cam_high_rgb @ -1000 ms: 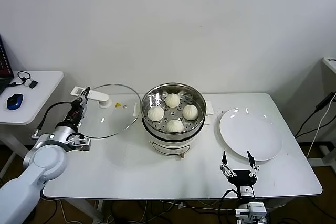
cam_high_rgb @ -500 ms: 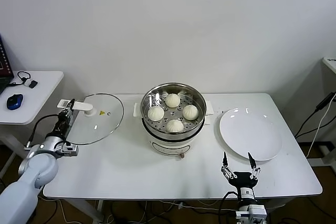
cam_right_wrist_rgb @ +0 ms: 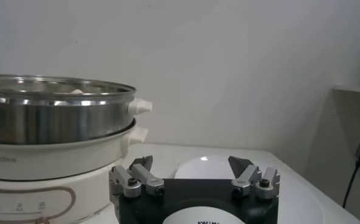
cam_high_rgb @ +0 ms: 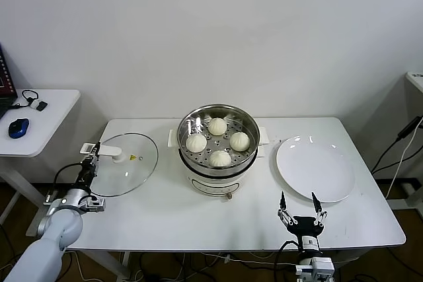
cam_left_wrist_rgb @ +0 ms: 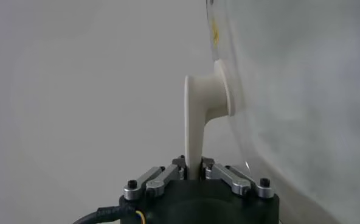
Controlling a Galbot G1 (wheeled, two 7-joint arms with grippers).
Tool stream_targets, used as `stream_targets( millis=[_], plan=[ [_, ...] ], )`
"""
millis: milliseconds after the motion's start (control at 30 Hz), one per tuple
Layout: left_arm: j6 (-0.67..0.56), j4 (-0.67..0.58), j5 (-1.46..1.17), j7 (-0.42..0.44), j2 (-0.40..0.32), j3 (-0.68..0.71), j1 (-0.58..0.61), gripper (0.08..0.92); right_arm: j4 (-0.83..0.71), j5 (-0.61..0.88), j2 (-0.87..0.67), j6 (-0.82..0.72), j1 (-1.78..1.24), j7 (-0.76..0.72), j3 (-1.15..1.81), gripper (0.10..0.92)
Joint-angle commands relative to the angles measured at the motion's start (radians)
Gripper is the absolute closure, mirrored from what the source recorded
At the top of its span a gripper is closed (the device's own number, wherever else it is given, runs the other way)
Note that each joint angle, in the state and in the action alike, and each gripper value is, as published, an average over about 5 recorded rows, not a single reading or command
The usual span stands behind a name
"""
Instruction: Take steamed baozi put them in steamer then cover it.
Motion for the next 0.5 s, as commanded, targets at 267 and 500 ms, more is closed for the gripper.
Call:
stream_targets(
  millis=[267,500],
  plan=[
    [-0.071,0.193,0.068,-0.114,-0.050,0.001,-0.028,0.785,-0.001,-0.003,0.003,0.001,0.003,0.000,-0.007,0.203],
    [-0.079,0.209,0.088,-0.135,-0.058,-0.001,-0.037,0.785,0.000,-0.005,0.004,0.001,0.004,0.001,-0.010,0.203]
  ],
)
